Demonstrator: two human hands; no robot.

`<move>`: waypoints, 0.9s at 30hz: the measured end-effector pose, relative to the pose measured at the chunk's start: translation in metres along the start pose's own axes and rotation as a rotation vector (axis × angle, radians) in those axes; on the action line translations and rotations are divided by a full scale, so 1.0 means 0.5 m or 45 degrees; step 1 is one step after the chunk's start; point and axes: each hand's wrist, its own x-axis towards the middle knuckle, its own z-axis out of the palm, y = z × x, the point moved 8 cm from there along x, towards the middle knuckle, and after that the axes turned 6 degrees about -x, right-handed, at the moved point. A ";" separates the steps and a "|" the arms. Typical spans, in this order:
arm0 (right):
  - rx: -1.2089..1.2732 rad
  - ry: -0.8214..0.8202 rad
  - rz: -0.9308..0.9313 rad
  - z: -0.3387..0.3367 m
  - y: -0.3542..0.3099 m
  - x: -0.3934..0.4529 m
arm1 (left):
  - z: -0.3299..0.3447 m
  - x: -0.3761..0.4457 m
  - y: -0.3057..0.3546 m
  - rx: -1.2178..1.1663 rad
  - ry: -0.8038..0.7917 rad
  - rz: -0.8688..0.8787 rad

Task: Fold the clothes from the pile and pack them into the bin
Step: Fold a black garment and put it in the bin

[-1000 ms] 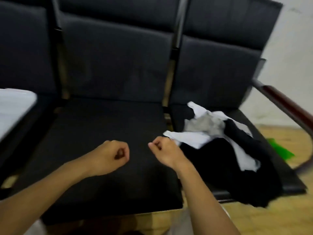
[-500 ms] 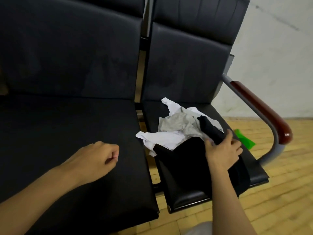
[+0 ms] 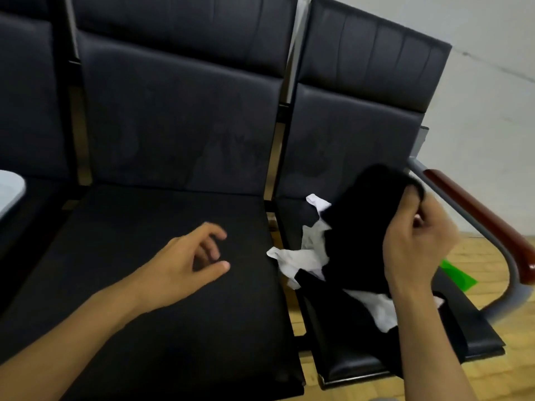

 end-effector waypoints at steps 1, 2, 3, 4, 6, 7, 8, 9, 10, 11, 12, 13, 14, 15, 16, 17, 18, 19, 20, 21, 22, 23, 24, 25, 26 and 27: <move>0.104 0.009 -0.026 -0.003 -0.058 0.001 | -0.008 -0.008 0.011 -0.120 0.028 0.034; 0.211 -0.006 -0.021 0.000 -0.100 -0.003 | -0.016 -0.018 0.025 -0.217 0.051 0.057; 0.312 -0.053 0.028 0.012 -0.121 -0.011 | -0.027 -0.029 0.035 -0.324 0.091 0.087; 0.393 -0.139 0.088 0.033 -0.132 -0.022 | -0.037 -0.039 0.038 -0.420 0.133 0.095; 0.446 -0.341 0.142 0.084 -0.146 -0.058 | -0.060 -0.063 0.033 -0.510 0.267 0.087; 0.444 -0.427 0.137 0.108 -0.156 -0.079 | -0.078 -0.078 0.031 -0.532 0.359 0.076; 0.437 -0.484 0.127 0.126 -0.164 -0.096 | -0.090 -0.085 0.018 -0.559 0.424 0.044; 0.434 -0.511 0.118 0.140 -0.169 -0.109 | -0.101 -0.091 0.008 -0.604 0.456 0.045; 0.419 -0.529 0.131 0.152 -0.171 -0.117 | -0.109 -0.099 -0.001 -0.646 0.464 0.007; 0.396 -0.554 0.145 0.164 -0.168 -0.122 | -0.117 -0.103 -0.010 -0.717 0.481 -0.004; 0.361 -0.589 0.165 0.174 -0.163 -0.124 | -0.132 -0.108 -0.014 -0.673 0.531 0.002; 0.322 -0.635 0.195 0.186 -0.149 -0.125 | -0.147 -0.115 -0.009 -0.626 0.577 0.040; 0.278 -0.704 0.249 0.200 -0.131 -0.129 | -0.160 -0.125 -0.001 -0.554 0.619 0.065; 0.233 -0.782 0.307 0.212 -0.110 -0.136 | -0.171 -0.131 0.009 -0.588 0.659 0.119; 0.156 -0.869 0.345 0.224 -0.089 -0.147 | -0.183 -0.138 0.017 -0.657 0.705 0.141; 0.033 -0.959 0.321 0.236 -0.076 -0.160 | -0.197 -0.141 0.034 -0.687 0.724 0.199; -0.113 -1.022 0.227 0.247 -0.070 -0.172 | -0.213 -0.148 0.052 -0.670 0.773 0.235; -0.179 -1.047 0.129 0.251 -0.080 -0.181 | -0.222 -0.151 0.076 -0.612 0.783 0.282; -0.148 -1.093 0.071 0.258 -0.097 -0.193 | -0.230 -0.152 0.102 -0.515 0.771 0.327; 0.000 -1.209 0.029 0.267 -0.131 -0.213 | -0.232 -0.149 0.122 -0.404 0.714 0.370; 0.250 -1.400 -0.001 0.280 -0.172 -0.241 | -0.226 -0.144 0.142 -0.277 0.647 0.393; 0.440 -1.590 -0.038 0.287 -0.215 -0.274 | -0.216 -0.141 0.156 -0.171 0.576 0.406; 0.614 -1.745 -0.081 0.287 -0.258 -0.306 | -0.209 -0.140 0.167 -0.085 0.529 0.402; 0.722 -1.828 -0.123 0.282 -0.291 -0.328 | -0.207 -0.139 0.176 -0.021 0.523 0.393; 0.776 -1.814 -0.119 0.282 -0.318 -0.338 | -0.214 -0.144 0.184 0.033 0.556 0.385; 0.802 -1.743 -0.103 0.284 -0.329 -0.335 | -0.230 -0.151 0.185 0.092 0.621 0.375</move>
